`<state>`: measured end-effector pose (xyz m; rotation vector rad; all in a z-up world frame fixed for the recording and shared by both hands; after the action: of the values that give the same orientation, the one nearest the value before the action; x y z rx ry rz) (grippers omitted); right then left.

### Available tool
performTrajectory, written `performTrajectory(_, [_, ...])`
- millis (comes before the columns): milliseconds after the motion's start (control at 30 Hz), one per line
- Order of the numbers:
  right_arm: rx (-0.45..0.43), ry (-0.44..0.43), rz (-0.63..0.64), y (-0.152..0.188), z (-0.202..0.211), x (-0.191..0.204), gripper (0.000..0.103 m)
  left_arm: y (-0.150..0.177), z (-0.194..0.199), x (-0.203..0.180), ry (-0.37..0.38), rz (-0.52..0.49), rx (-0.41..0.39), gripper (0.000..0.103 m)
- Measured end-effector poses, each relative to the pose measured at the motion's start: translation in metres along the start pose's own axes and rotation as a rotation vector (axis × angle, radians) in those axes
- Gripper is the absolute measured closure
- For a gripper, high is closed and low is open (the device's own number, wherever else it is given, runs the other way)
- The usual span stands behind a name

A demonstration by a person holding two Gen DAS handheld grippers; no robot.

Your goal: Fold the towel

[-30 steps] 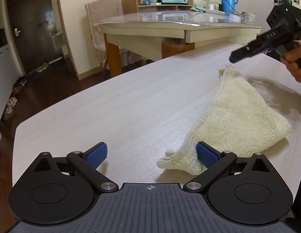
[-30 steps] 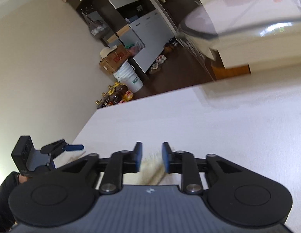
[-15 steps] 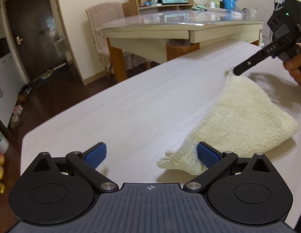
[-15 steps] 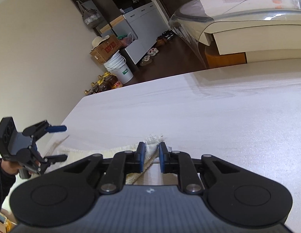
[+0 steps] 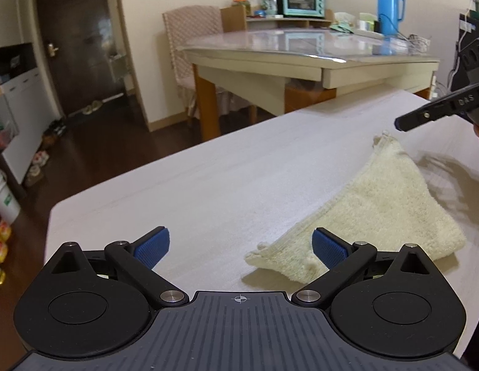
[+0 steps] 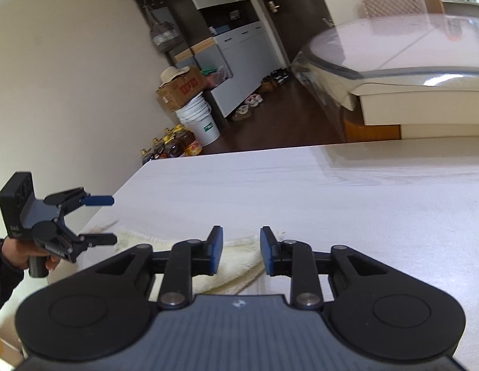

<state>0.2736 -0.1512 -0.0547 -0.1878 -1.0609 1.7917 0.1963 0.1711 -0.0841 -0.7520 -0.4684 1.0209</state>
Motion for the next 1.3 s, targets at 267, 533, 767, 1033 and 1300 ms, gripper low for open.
performTrajectory(267, [0.028,-0.026,-0.005,0.011,0.006,0.007,0.063,0.007,-0.013,0.016,-0.048,0.079,0.028,0.001])
performTrajectory(533, [0.103,-0.053,0.067,0.041,0.008,0.028,0.065,0.009,-0.020,0.020,-0.034,0.087,0.037,0.001])
performTrajectory(767, [0.043,0.007,0.083,0.022,-0.001,0.030,0.064,0.007,-0.020,0.016,-0.054,0.053,0.049,0.001])
performTrajectory(1033, [0.043,-0.069,-0.032,-0.002,-0.011,0.009,0.064,0.009,-0.020,0.016,-0.048,0.063,0.043,0.001])
performTrajectory(1300, [0.010,-0.021,-0.082,-0.012,-0.006,-0.020,0.059,0.008,-0.022,0.017,-0.039,0.061,0.042,0.000])
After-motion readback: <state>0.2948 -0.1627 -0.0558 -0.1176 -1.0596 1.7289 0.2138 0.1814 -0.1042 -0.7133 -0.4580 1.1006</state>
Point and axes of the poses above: each gripper's, at about its wrist camera, not at the fingertips, and z roughly against the way its jaws point, x to its left, y to its underside, the point moved 8 cm from there along -z, roughly the way its jaws point, and after that the axes turned 9 degrees about y, right-handed, at the moved point
